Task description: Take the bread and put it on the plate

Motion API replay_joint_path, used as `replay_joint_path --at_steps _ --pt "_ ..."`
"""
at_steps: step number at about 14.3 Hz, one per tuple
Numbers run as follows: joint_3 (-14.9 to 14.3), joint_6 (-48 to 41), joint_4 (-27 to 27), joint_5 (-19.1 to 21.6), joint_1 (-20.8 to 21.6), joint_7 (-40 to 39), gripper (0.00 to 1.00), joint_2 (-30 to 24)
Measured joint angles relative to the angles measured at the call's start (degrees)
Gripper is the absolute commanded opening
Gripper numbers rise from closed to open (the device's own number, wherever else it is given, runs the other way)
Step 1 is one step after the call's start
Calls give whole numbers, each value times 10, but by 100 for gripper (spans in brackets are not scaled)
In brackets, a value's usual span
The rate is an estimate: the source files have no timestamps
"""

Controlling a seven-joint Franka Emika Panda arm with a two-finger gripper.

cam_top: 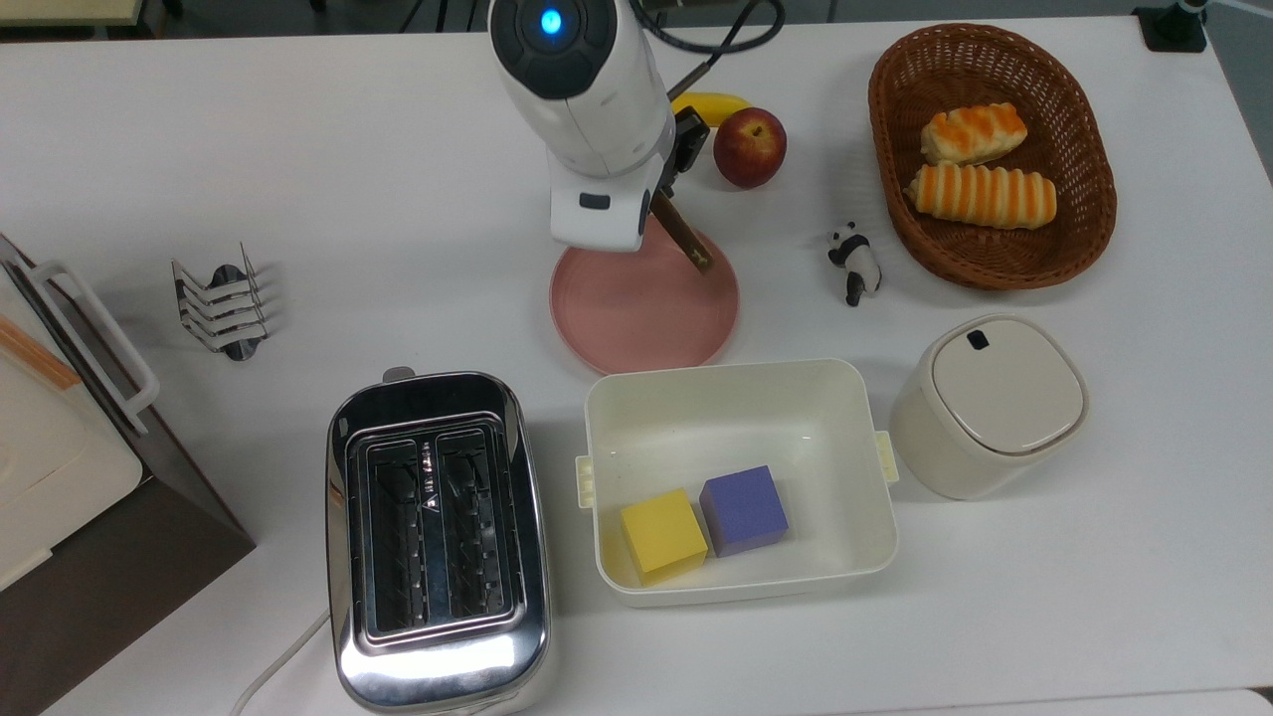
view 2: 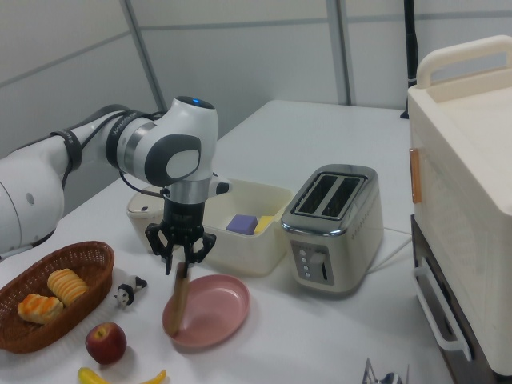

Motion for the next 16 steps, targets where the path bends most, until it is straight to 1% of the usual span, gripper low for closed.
replay_joint_path --at_steps 1,3,5,7,8,10,13,16 --pt "0 0 0 0 0 0 100 2" --pt "0 0 2 -4 0 0 100 2" --pt "-2 0 2 -24 -1 0 100 2" --pt "-6 0 4 -56 -1 0 100 2" --pt "-8 0 6 -81 -2 0 100 2" --pt "-9 0 9 -119 -2 5 100 1" --pt "-10 2 15 -159 -3 51 100 1" --pt "-12 15 27 -177 -4 125 100 -4"
